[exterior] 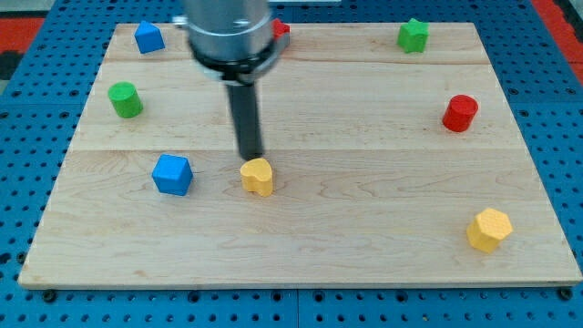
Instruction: Place the blue cube at the bottom center of the board
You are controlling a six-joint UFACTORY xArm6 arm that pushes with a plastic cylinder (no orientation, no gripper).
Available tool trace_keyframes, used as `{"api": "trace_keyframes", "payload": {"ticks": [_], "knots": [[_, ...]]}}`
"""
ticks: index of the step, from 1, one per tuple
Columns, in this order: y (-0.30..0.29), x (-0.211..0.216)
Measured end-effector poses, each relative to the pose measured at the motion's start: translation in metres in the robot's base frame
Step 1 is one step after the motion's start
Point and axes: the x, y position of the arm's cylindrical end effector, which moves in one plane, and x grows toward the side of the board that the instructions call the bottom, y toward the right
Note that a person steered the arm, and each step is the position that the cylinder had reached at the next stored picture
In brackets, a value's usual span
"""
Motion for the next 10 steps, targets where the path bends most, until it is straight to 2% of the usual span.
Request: {"api": "trace_keyframes", "payload": {"ticks": [1,2,3,4,5,6,7,9,10], "knots": [[-0.058,0.061],[-0.055,0.096],[-0.016,0.077],[0.030,0.081],[0.003,0.104],[-0.053,0.122],[-0.013,0.128],[-0.133,0.134],[-0.156,0.124]]}}
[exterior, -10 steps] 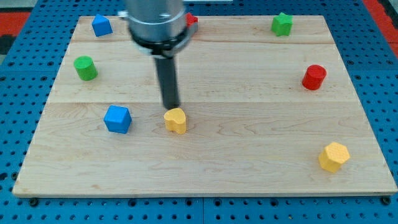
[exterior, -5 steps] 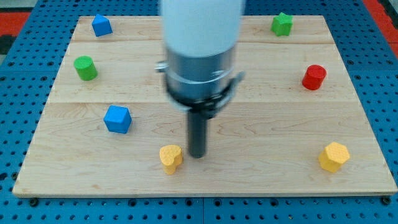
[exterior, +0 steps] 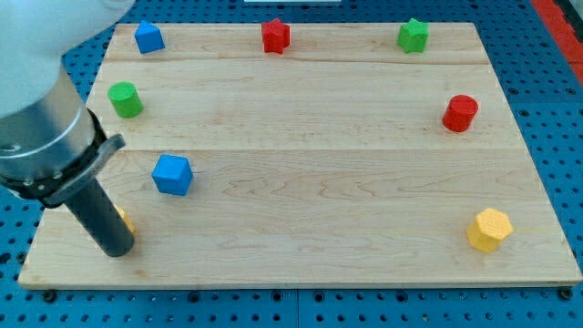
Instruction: Place the blue cube at the bottom center of the board
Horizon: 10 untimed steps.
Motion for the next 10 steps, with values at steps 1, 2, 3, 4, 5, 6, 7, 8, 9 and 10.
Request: {"api": "trace_keyframes", "payload": {"ticks": [1,2,3,4,5,6,7,8,9,10], "knots": [[0.018,-0.011],[0.039,-0.047],[-0.001,-0.043],[-0.025,-0.045],[-0.030,-0.083],[0.044,-0.110],[0.106,-0.080],[0.125,-0.063],[0.127,-0.051],[0.118,-0.034]]}}
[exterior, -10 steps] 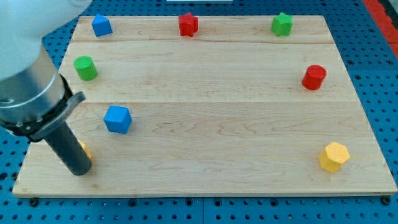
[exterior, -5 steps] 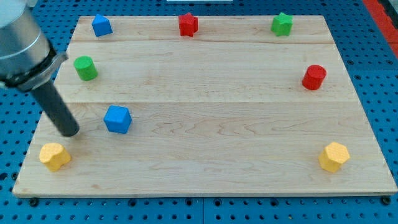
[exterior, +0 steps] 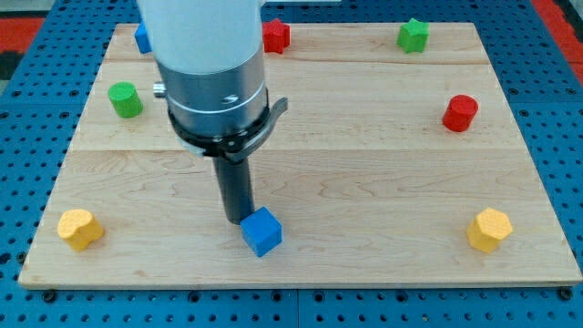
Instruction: Place the blue cube at the bottom center of the board
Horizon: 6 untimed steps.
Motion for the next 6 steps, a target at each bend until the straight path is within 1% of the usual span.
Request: {"api": "trace_keyframes", "payload": {"ticks": [1,2,3,4,5,6], "knots": [[-0.046,0.017],[0.025,0.034],[0.098,0.021],[0.043,0.023],[0.085,-0.041],[0.179,-0.052]]}}
